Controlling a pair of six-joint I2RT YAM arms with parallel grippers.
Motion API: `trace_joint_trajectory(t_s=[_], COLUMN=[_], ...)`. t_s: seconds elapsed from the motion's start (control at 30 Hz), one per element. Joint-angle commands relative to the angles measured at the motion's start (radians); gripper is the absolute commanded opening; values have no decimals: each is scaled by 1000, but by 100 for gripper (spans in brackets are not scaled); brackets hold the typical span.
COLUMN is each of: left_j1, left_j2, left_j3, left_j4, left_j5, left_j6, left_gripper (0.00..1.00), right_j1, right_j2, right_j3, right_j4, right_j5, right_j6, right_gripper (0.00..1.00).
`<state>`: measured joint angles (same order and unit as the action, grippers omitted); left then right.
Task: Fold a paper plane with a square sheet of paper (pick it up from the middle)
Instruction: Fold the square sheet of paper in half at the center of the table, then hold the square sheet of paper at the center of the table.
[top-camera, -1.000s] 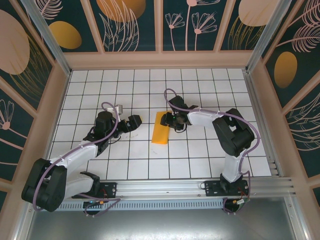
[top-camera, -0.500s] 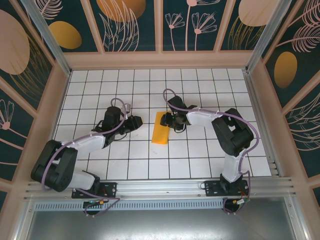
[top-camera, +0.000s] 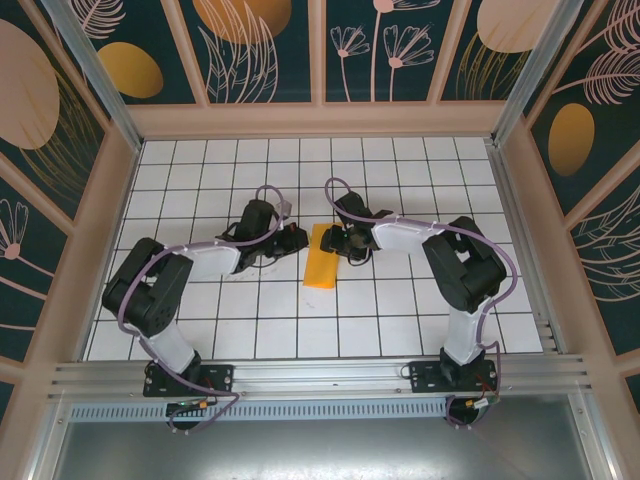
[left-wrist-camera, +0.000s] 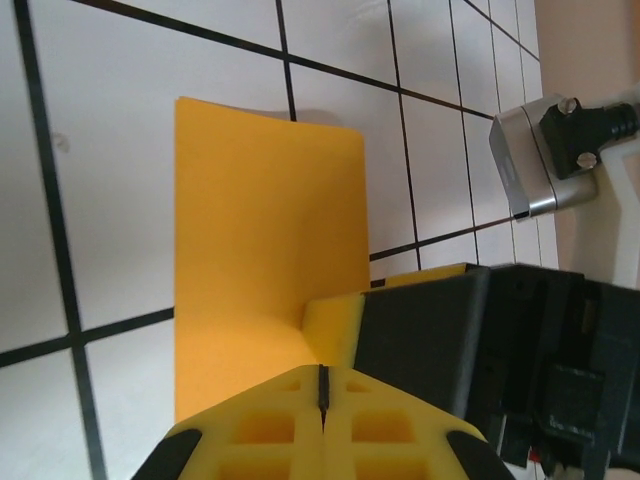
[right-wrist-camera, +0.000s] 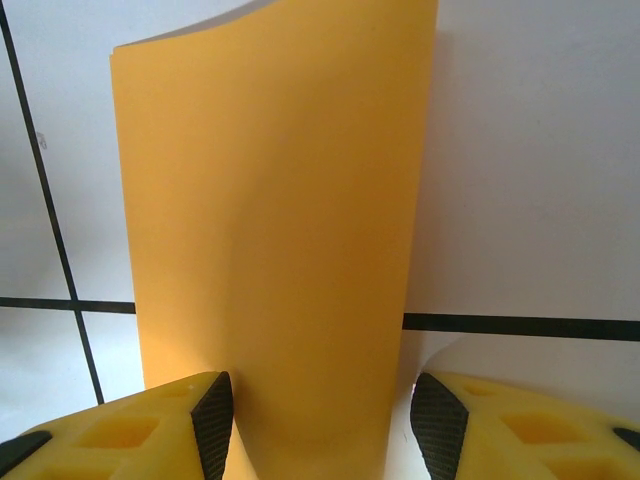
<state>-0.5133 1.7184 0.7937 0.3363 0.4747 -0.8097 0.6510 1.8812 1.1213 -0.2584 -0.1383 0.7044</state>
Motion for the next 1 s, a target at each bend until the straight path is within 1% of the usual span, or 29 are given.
trace_joint_trajectory(t_s=[0.0, 0.3, 0.67, 0.97], left_j1=[-11, -23, -29, -29], left_j2=[60, 137, 189, 212], left_j3=[38, 88, 113, 110], left_j4=[-20, -70, -118, -180], left_j5=[24, 22, 11, -35], left_j6=[-10, 1, 17, 37], left_gripper=[0, 0, 0, 0], right_j1=[-1, 0, 0, 7], right_j2=[82, 84, 91, 85], right_j3=[-26, -25, -20, 4], right_j4=[-48, -53, -56, -58], right_j5=[69, 74, 74, 68], right_j6=[-21, -19, -18, -14], right_gripper=[57, 57, 57, 58])
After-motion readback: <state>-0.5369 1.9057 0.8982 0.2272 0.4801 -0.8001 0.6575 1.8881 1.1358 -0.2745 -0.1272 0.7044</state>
